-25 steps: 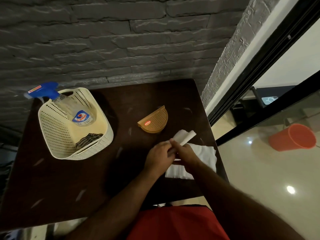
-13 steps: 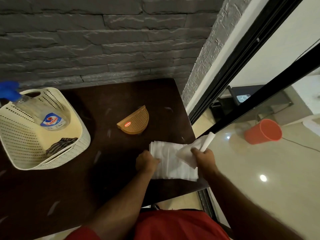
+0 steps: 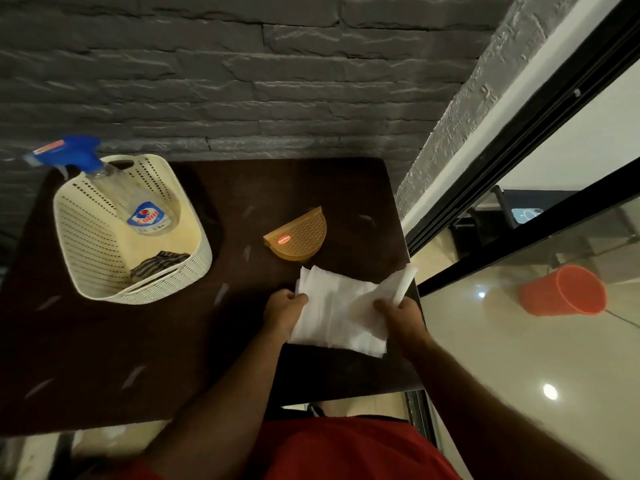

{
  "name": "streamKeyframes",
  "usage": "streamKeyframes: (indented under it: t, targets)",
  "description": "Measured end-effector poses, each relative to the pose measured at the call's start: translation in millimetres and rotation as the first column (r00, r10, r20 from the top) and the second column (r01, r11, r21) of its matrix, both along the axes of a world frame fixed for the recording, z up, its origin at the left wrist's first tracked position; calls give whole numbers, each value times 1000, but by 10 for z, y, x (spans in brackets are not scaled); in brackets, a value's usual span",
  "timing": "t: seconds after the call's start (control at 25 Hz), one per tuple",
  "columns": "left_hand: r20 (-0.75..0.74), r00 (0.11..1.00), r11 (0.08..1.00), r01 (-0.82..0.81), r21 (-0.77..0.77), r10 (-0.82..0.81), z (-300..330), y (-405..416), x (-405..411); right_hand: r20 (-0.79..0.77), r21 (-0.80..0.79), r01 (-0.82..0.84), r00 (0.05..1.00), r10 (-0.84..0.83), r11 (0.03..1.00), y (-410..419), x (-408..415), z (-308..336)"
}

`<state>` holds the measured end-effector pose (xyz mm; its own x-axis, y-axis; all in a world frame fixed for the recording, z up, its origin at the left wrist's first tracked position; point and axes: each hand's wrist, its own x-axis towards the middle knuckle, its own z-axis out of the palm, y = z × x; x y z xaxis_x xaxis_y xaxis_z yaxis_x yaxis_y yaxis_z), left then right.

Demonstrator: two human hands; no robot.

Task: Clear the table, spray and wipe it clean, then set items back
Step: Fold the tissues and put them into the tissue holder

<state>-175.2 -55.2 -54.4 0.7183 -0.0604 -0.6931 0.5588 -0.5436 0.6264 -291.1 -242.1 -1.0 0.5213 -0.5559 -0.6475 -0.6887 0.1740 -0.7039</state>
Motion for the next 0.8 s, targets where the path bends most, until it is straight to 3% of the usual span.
streamKeyframes:
  t: [0.32, 0.52, 0.68, 0.8]
  targets:
    - [95, 978, 970, -198, 143, 186, -154, 1169, 270, -18, -48, -252, 968, 252, 966, 557, 460, 21]
    - [71, 986, 969, -164, 185, 153, -211, 1340, 360, -176, -221, -388, 918, 354, 895, 732, 560, 28]
    - [68, 996, 982, -71, 174, 60, -283, 1359, 395, -226, -420, -351, 934, 278, 837, 667, 498, 119]
    - [65, 998, 988, -14, 157, 4, -300, 1374, 438, -276, -551, -384, 922, 272, 741, 672, 479, 161]
